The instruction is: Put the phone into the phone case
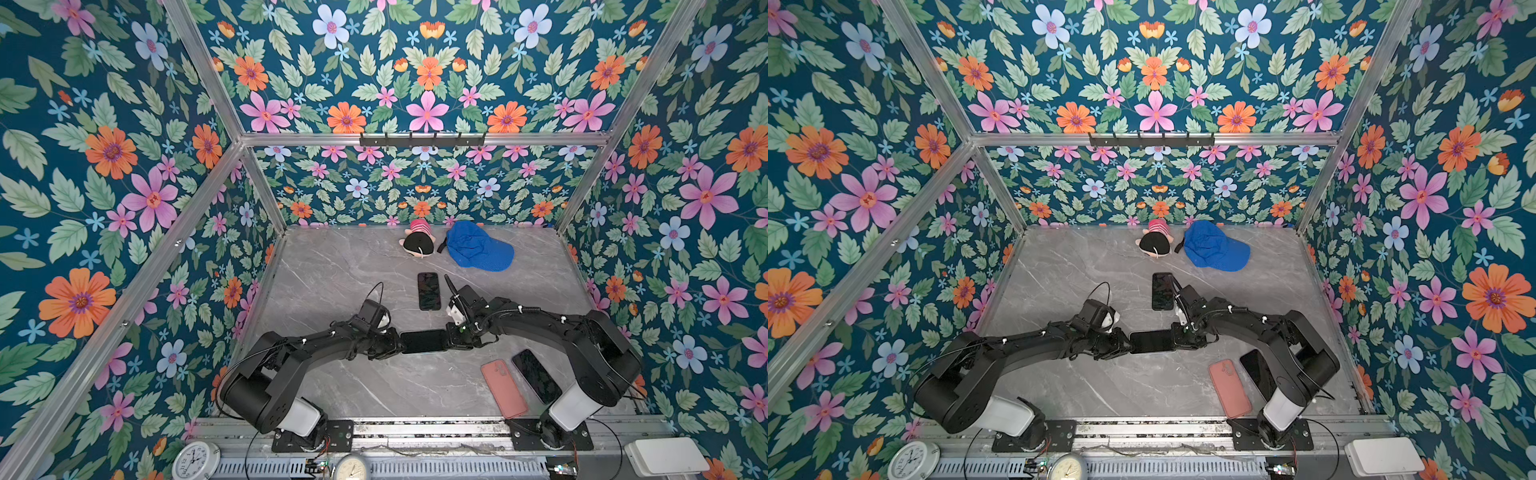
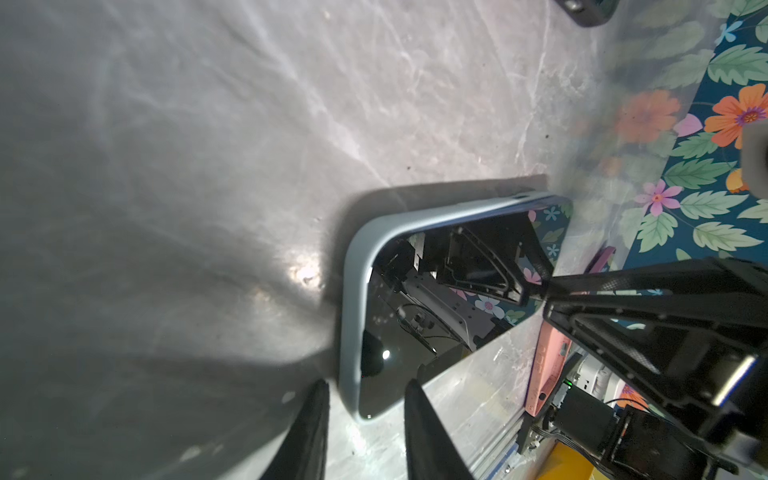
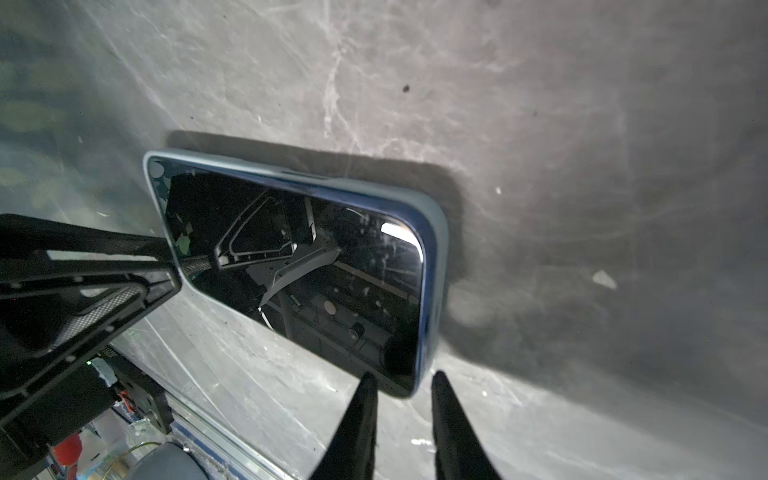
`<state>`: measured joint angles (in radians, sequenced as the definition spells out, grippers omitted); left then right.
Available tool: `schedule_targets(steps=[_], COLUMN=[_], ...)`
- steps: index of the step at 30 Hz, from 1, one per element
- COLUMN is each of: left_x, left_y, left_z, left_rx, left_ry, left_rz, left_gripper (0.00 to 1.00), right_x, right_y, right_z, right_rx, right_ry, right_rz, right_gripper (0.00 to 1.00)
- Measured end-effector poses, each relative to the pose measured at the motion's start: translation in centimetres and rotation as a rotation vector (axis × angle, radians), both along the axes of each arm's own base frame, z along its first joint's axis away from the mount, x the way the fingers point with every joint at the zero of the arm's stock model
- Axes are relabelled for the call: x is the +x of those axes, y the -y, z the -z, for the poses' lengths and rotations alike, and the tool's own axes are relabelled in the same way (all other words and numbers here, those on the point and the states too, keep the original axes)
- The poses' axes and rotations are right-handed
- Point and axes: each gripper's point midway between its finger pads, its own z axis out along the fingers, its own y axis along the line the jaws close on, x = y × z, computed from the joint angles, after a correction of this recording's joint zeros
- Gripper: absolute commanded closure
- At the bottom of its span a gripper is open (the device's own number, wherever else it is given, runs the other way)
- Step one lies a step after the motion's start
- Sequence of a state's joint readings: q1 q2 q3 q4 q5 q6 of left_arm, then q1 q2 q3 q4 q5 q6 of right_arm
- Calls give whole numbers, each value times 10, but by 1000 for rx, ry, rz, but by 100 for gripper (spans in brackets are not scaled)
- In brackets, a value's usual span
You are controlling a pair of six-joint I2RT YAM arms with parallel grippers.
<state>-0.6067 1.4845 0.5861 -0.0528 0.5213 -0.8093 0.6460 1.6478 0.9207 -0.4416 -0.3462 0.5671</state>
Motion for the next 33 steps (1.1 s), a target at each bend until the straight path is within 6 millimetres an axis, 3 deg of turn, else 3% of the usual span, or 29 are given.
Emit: schedule_targets(steps=[7,20,33], left_x=[1,0,-1], left_y=[1,7,8], left_z=[1,2,4], left_rx=[-4,-12,-6], left_ry=[-3,-8,-15], left_rz=[0,3,3], left_gripper=[68,68,69], right_x=[0,-3,-4], right_y=[-3,-4,-3], right_z=[-1,6,9], right_rx=[19,31,37], right_ry=[-3,-41,-59], right_rz=[2,23,48], right_gripper=[86,87,95])
